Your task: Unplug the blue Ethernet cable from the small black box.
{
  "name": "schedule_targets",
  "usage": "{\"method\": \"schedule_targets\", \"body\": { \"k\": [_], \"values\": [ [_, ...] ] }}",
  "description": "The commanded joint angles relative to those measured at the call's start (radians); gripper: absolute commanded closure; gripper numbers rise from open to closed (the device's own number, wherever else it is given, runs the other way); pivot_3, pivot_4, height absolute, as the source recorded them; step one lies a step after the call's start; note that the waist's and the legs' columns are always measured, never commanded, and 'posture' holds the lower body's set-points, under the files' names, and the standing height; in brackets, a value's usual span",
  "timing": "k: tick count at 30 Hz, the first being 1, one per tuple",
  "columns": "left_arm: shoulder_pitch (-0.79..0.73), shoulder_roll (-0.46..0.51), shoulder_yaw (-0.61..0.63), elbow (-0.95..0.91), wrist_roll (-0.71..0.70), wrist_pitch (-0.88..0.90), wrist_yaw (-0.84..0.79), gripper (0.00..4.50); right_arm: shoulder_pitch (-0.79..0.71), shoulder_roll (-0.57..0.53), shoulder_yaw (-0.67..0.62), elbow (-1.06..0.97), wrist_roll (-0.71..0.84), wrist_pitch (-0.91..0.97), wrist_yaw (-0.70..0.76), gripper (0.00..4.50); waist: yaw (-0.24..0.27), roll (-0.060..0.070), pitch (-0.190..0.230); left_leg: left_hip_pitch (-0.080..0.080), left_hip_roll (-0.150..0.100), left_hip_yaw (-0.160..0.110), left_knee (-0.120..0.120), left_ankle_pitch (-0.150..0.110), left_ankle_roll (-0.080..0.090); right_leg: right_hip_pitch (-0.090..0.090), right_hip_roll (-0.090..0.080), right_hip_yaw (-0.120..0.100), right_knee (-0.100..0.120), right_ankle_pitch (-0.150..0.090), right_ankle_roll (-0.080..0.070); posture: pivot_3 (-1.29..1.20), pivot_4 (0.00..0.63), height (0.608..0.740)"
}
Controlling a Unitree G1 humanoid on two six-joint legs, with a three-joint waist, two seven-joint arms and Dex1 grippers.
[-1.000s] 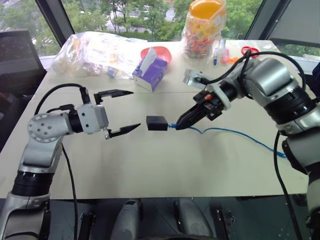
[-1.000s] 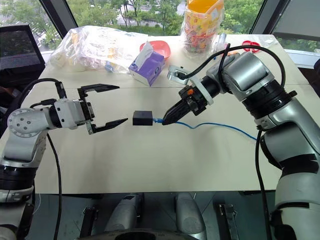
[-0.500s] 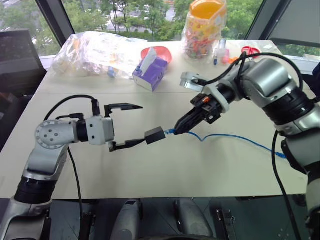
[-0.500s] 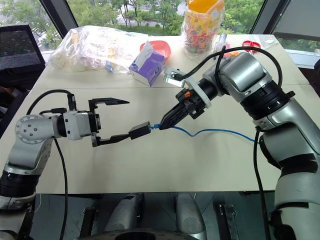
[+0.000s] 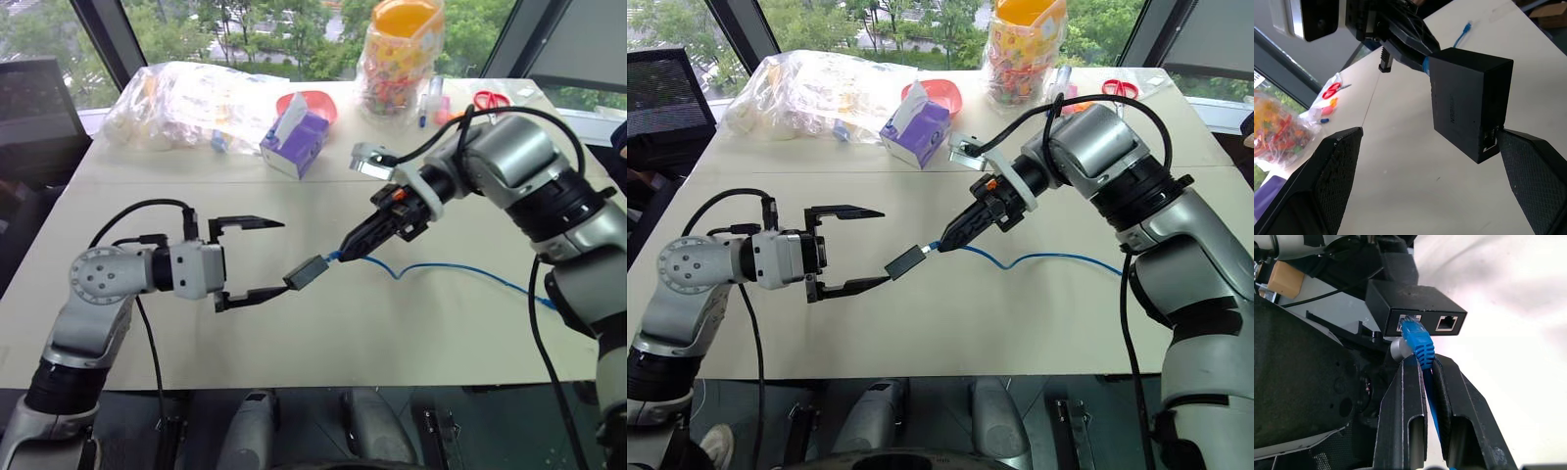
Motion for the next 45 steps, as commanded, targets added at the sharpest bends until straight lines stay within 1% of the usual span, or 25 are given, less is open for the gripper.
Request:
{"method": "schedule_targets", "body": {
  "k": [1, 5, 7, 11, 20, 30, 33, 34, 35, 36, 40, 45],
  "values": [
    [0.011, 0.006, 0.01, -0.038, -0.021, -0.023, -0.003, 0.0, -0.039, -0.038, 0.001, -0.006, 0.01, -0.026, 0.004, 4.44, 0.0, 0.0, 0.0, 0.0, 0.0, 0.0, 0.0, 0.0, 0.0, 0.0, 0.0, 0.0, 0.0, 0.0, 0.0, 0.0, 0.15, 0.74],
    [0.018, 0.0, 0.002, -0.024, -0.017, -0.034, -0.008, 0.0, -0.024, -0.085, 0.011, -0.007, 0.007, -0.045, 0.004, 4.44, 0.003, 0.0, 0.0, 0.0, 0.0, 0.0, 0.0, 0.0, 0.0, 0.0, 0.0, 0.0, 0.0, 0.0, 0.0, 0.0, 0.15, 0.74],
    [0.002, -0.003, 0.006, 0.002, -0.023, -0.037, -0.008, 0.0, -0.024, -0.095, 0.0, -0.018, 0.027, -0.006, 0.004, 4.44, 0.003, 0.0, 0.0, 0.0, 0.0, 0.0, 0.0, 0.0, 0.0, 0.0, 0.0, 0.0, 0.0, 0.0, 0.0, 0.0, 0.15, 0.74],
    [-0.033, -0.014, -0.004, 0.035, -0.016, -0.046, -0.011, 0.0, -0.012, -0.122, -0.006, -0.106, 0.085, 0.056, 0.004, 4.44, 0.0, 0.0, 0.0, 0.0, 0.0, 0.0, 0.0, 0.0, 0.0, 0.0, 0.0, 0.0, 0.0, 0.0, 0.0, 0.0, 0.15, 0.74],
    [-0.059, -0.046, -0.023, 0.029, -0.01, -0.039, 0.011, 0.0, 0.01, -0.09, -0.042, -0.173, 0.12, 0.144, 0.004, 4.44, 0.002, 0.0, 0.0, 0.0, 0.0, 0.0, 0.001, 0.0, 0.0, 0.0, 0.0, 0.0, 0.0, 0.0, 0.0, 0.0, 0.15, 0.74],
    [-0.042, -0.057, -0.046, -0.015, -0.013, -0.012, 0.033, 0.0, 0.004, -0.019, -0.092, -0.158, 0.091, 0.184, 0.004, 4.44, 0.002, 0.0, 0.0, 0.0, 0.0, 0.0, 0.001, 0.0, 0.0, 0.0, 0.0, 0.0, 0.0, 0.0, 0.0, 0.0, 0.15, 0.74],
    [-0.036, -0.052, -0.043, -0.02, -0.021, -0.009, 0.03, 0.77, 0.009, -0.011, -0.092, -0.158, 0.077, 0.174, 0.004, 4.5, 0.002, 0.0, 0.0, 0.0, 0.0, 0.0, 0.001, 0.0, 0.0, 0.0, 0.0, 0.0, 0.0, 0.0, 0.0, 0.0, 0.15, 0.74],
    [-0.033, -0.049, -0.039, -0.021, -0.024, -0.009, 0.028, 1.16, 0.01, -0.008, -0.091, -0.152, 0.071, 0.171, 0.004, 4.5, 0.002, 0.0, 0.0, 0.0, 0.0, 0.0, 0.001, 0.0, 0.0, 0.0, 0.0, 0.0, 0.0, 0.0, 0.0, 0.0, 0.15, 0.74],
    [-0.031, -0.046, -0.036, -0.023, -0.028, -0.008, 0.026, 1.68, 0.011, -0.006, -0.09, -0.145, 0.065, 0.168, 0.004, 4.5, 0.002, 0.0, 0.0, 0.0, 0.0, 0.0, 0.001, 0.0, 0.0, 0.0, 0.0, 0.0, 0.0, 0.0, 0.0, 0.0, 0.15, 0.74],
    [-0.028, -0.042, -0.033, -0.025, -0.03, -0.007, 0.025, 2.08, 0.012, -0.005, -0.088, -0.138, 0.059, 0.163, 0.004, 4.5, 0.002, 0.0, 0.0, 0.0, 0.0, 0.0, 0.001, 0.0, 0.0, 0.0, 0.0, 0.0, 0.0, 0.0, 0.0, 0.0, 0.15, 0.74],
    [-0.022, -0.021, -0.013, -0.039, -0.043, 0.006, 0.026, 3.97, 0.02, -0.008, -0.056, -0.081, 0.021, 0.112, 0.004, 4.5, 0.001, 0.0, 0.0, 0.0, 0.0, 0.0, 0.001, 0.0, 0.0, 0.0, 0.0, 0.0, 0.0, 0.0, 0.0, 0.0, 0.15, 0.74],
    [-0.01, -0.009, -0.006, -0.049, -0.046, 0.01, 0.031, 3.99, 0.026, 0.009, -0.039, -0.017, -0.017, 0.045, 0.004, 4.5, 0.0, 0.0, 0.0, 0.0, 0.0, 0.0, 0.001, 0.0, 0.0, 0.0, 0.0, 0.0, 0.0, 0.0, 0.0, 0.0, 0.15, 0.74]
  ]
}}
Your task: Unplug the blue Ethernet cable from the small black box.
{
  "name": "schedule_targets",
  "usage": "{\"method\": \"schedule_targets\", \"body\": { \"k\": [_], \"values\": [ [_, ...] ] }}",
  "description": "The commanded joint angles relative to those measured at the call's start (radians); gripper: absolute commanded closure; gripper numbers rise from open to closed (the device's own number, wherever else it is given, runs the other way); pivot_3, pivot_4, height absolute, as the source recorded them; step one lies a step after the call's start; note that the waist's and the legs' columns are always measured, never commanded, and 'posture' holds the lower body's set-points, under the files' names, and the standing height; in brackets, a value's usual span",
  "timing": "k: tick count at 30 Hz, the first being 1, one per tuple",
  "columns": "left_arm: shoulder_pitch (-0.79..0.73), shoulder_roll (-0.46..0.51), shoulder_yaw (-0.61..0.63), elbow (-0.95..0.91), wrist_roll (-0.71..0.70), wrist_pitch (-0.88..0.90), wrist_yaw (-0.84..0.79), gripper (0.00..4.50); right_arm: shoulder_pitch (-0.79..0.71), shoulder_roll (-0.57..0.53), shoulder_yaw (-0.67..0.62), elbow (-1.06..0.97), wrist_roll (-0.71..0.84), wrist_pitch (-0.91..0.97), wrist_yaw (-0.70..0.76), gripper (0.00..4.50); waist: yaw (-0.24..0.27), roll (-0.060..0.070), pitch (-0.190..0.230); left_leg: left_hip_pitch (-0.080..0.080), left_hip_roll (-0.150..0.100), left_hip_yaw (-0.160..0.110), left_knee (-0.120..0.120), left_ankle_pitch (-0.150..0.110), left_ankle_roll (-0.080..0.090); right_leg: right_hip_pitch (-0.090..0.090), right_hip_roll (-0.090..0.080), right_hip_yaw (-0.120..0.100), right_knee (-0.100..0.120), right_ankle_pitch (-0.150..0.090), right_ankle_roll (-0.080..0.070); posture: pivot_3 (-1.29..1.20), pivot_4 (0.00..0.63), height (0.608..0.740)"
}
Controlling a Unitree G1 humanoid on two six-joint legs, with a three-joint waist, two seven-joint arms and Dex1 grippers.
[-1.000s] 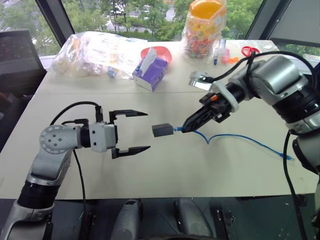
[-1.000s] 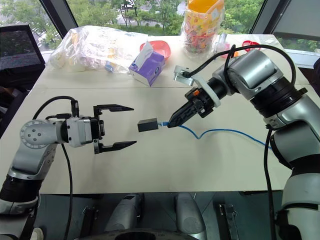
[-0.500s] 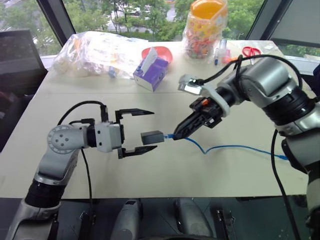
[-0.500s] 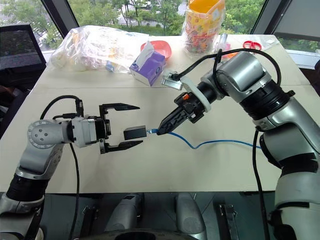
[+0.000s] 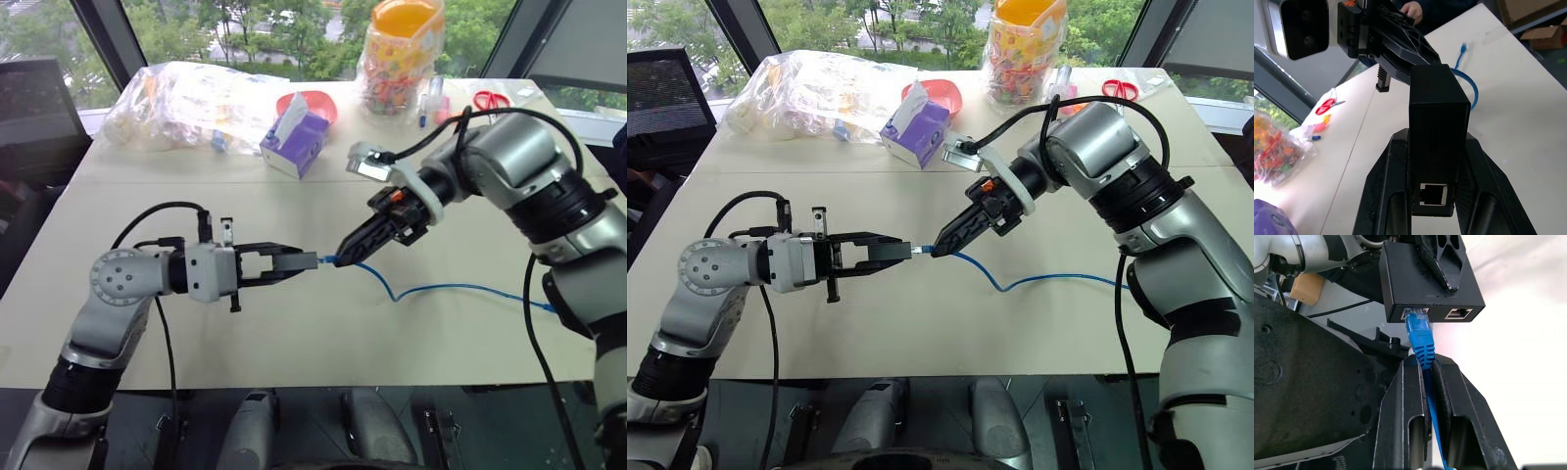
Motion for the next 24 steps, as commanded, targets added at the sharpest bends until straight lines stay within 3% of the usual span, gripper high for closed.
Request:
{"method": "schedule_targets", "body": {
  "k": [1, 4, 7, 13, 16, 18, 21, 24],
  "values": [
    [0.008, 0.011, 0.04, -0.049, -0.03, -0.012, 0.006, 3.99, 0.006, -0.006, -0.001, 0.043, -0.052, -0.051, 0.001, 4.5, 0.0, 0.0, 0.0, 0.0, 0.0, 0.0, 0.0, 0.0, 0.0, 0.0, 0.0, 0.0, 0.0, 0.0, 0.0, 0.0, 0.15, 0.74],
    [0.014, 0.01, 0.034, -0.052, -0.014, -0.013, 0.018, 3.99, 0.023, -0.001, -0.018, 0.04, -0.051, -0.093, 0.001, 4.5, 0.001, 0.0, 0.0, 0.0, 0.0, 0.0, 0.0, 0.0, 0.0, 0.0, 0.0, 0.0, 0.0, 0.0, 0.0, 0.0, 0.15, 0.74],
    [0.026, 0.012, 0.036, -0.043, -0.005, -0.021, 0.02, 3.99, 0.028, -0.005, -0.019, 0.026, -0.04, -0.098, 0.001, 3.31, 0.003, 0.0, 0.0, 0.0, 0.0, 0.0, 0.0, 0.0, 0.0, 0.0, 0.0, 0.0, 0.0, 0.0, 0.0, 0.0, 0.15, 0.74],
    [0.039, 0.019, 0.046, -0.028, -0.003, -0.001, 0.031, 3.99, 0.022, 0.007, -0.028, 0.057, -0.091, -0.096, 0.001, 0.23, 0.0, 0.0, 0.0, 0.0, 0.0, 0.0, 0.0, 0.0, 0.0, 0.0, 0.0, 0.0, 0.0, 0.0, 0.0, 0.0, 0.15, 0.74],
    [0.051, 0.075, 0.053, -0.065, -0.106, 0.205, 0.022, 3.99, 0.047, -0.009, -0.053, 0.058, -0.14, -0.192, -0.008, 0.05, -0.001, 0.0, 0.0, 0.0, 0.0, 0.0, 0.0, 0.0, 0.0, 0.0, 0.0, 0.0, 0.0, 0.0, 0.0, 0.0, 0.15, 0.74],
    [0.041, 0.1, 0.071, -0.077, -0.197, 0.363, 0.052, 3.99, 0.077, 0.021, -0.134, 0.089, -0.178, -0.275, -0.066, 0.05, 0.0, 0.0, 0.0, 0.0, 0.0, 0.0, 0.0, 0.0, 0.0, 0.0, 0.0, 0.0, 0.0, 0.0, 0.0, 0.0, 0.15, 0.74],
    [-0.007, 0.093, 0.121, -0.054, -0.306, 0.516, 0.107, 3.99, 0.124, 0.095, -0.304, 0.138, -0.224, -0.435, -0.27, 0.05, 0.0, 0.0, 0.0, 0.0, 0.0, 0.0, 0.001, 0.0, 0.0, 0.001, 0.0, 0.0, 0.001, 0.0, 0.0, 0.0, 0.15, 0.74],
    [-0.055, 0.085, 0.158, -0.025, -0.391, 0.634, 0.14, 3.99, 0.211, 0.109, -0.445, 0.054, -0.214, -0.604, -0.298, 0.05, 0.004, 0.0, 0.0, 0.0, 0.0, -0.001, 0.002, 0.0, 0.0, 0.001, 0.0, -0.001, 0.001, 0.0, 0.0, 0.0, 0.15, 0.74]
  ]
}}
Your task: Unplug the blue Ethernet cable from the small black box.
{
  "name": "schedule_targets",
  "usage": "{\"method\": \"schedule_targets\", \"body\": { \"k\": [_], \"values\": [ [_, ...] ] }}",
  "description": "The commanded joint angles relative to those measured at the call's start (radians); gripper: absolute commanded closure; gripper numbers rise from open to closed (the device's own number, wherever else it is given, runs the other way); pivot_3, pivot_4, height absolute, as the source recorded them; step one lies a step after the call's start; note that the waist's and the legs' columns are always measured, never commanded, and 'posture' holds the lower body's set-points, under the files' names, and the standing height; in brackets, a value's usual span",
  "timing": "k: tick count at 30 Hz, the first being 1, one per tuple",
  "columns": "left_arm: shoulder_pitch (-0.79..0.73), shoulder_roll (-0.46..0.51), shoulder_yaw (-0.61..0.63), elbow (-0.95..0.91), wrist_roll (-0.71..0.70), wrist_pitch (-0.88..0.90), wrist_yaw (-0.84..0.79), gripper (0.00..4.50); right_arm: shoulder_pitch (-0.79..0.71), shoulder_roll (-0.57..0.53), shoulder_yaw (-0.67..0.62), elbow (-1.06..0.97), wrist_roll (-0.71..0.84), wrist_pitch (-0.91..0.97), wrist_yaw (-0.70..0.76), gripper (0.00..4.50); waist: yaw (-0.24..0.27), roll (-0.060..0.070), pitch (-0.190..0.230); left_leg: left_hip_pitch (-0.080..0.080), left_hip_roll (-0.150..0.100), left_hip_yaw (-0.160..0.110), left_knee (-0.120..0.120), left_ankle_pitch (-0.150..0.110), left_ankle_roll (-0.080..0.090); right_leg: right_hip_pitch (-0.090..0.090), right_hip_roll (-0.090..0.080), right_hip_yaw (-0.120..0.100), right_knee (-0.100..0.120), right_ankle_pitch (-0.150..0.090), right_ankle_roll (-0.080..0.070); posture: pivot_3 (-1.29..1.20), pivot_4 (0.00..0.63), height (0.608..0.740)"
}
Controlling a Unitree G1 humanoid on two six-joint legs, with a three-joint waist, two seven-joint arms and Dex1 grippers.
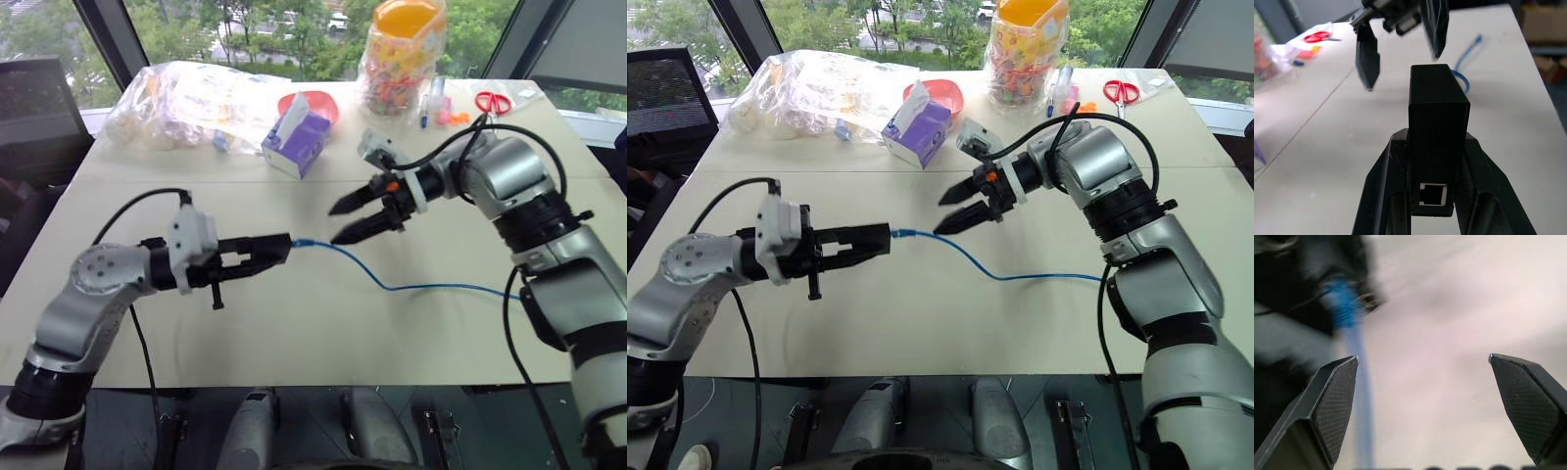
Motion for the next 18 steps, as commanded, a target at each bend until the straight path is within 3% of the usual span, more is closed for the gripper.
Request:
{"method": "schedule_targets", "body": {
  "k": [1, 9, 18],
  "values": [
    [-0.044, -0.007, 0.071, 0.012, -0.104, 0.113, 0.038, 3.99, 0.053, -0.003, -0.159, -0.1, 0.001, -0.166, -0.041, 0.05, 0.002, 0.0, 0.0, 0.0, 0.0, 0.0, 0.0, 0.0, 0.0, 0.0, 0.0, 0.0, 0.0, 0.0, 0.0, 0.0, 0.15, 0.74],
    [-0.1, -0.064, 0.086, 0.065, -0.128, 0.157, 0.047, 3.99, 0.108, -0.015, -0.241, -0.294, 0.081, -0.028, -0.019, 0.05, -0.003, 0.0, 0.0, 0.001, 0.0, 0.0, -0.001, 0.0, 0.0, 0.0, 0.0, 0.0, 0.001, 0.0, 0.0, 0.0, 0.15, 0.74],
    [-0.114, -0.087, 0.084, 0.068, -0.124, 0.165, 0.043, 3.99, 0.121, 0.082, -0.287, -0.385, 0.146, 0.145, -0.165, 0.05, -0.002, 0.0, 0.0, 0.001, 0.0, 0.0, 0.0, 0.0, 0.0, 0.001, 0.0, 0.0, 0.001, 0.0, 0.0, 0.0, 0.15, 0.74]
  ]
}}
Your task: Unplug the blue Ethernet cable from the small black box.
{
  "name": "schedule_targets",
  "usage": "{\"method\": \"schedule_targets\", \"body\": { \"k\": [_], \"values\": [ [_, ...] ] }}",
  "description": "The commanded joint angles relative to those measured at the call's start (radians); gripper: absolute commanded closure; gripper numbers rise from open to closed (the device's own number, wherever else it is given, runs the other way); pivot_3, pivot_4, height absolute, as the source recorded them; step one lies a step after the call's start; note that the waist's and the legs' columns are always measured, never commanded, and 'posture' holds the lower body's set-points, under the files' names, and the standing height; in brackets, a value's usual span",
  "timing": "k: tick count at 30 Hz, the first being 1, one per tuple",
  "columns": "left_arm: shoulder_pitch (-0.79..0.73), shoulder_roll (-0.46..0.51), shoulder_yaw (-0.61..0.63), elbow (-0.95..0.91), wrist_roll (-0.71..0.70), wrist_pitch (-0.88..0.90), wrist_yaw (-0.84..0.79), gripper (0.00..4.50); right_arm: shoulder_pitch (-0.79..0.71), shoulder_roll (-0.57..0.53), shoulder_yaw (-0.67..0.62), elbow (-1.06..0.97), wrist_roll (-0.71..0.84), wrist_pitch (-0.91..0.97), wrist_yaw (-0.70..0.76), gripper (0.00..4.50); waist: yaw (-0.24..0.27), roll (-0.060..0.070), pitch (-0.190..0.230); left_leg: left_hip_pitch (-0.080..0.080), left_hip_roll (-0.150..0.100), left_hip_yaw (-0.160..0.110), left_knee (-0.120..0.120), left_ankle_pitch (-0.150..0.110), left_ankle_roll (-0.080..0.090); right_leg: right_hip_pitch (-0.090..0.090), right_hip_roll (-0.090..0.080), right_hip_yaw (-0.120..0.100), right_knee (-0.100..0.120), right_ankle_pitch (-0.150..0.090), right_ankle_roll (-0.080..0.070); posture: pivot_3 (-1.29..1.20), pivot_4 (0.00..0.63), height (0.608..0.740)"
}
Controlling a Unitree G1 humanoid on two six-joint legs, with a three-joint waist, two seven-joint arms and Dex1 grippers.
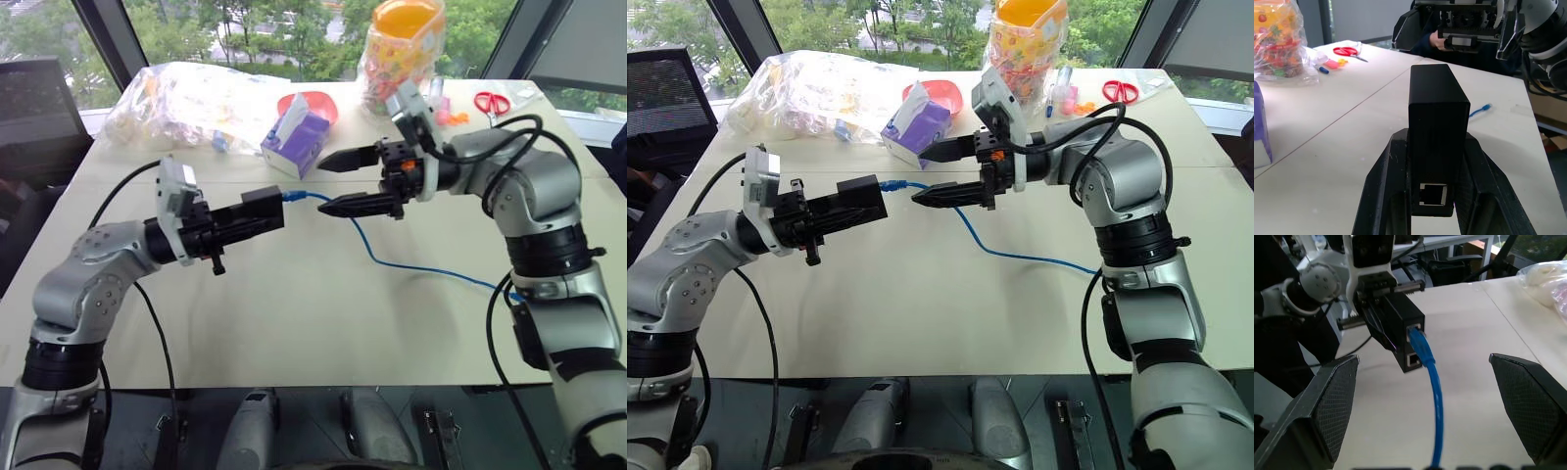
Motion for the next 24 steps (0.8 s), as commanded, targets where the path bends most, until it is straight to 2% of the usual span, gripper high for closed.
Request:
{"method": "schedule_targets", "body": {
  "k": [1, 11, 24],
  "values": [
    [-0.019, 0.001, 0.025, -0.02, -0.008, 0.004, 0.0, 3.99, 0.003, 0.046, -0.034, -0.051, 0.028, 0.035, -0.065, 0.05, 0.0, 0.0, 0.0, 0.0, 0.0, 0.0, 0.0, 0.0, 0.0, 0.0, 0.0, 0.0, 0.0, 0.0, 0.0, 0.0, 0.15, 0.74],
    [-0.036, 0.0, 0.034, -0.042, -0.019, 0.026, 0.014, 3.99, 0.025, 0.137, -0.038, -0.035, -0.001, 0.007, -0.171, 0.05, 0.001, 0.0, 0.0, 0.0, 0.0, 0.0, 0.0, 0.0, 0.0, 0.0, 0.0, 0.0, 0.0, 0.0, 0.0, 0.0, 0.15, 0.74],
    [-0.029, -0.003, 0.037, -0.061, -0.017, 0.027, 0.022, 3.99, 0.047, 0.111, 0.018, -0.008, -0.077, -0.053, -0.13, 0.05, 0.0, 0.0, 0.0, 0.0, 0.0, 0.0, 0.0, 0.0, 0.0, 0.0, 0.0, 0.0, 0.0, 0.0, 0.0, 0.0, 0.15, 0.74]
  ]
}}
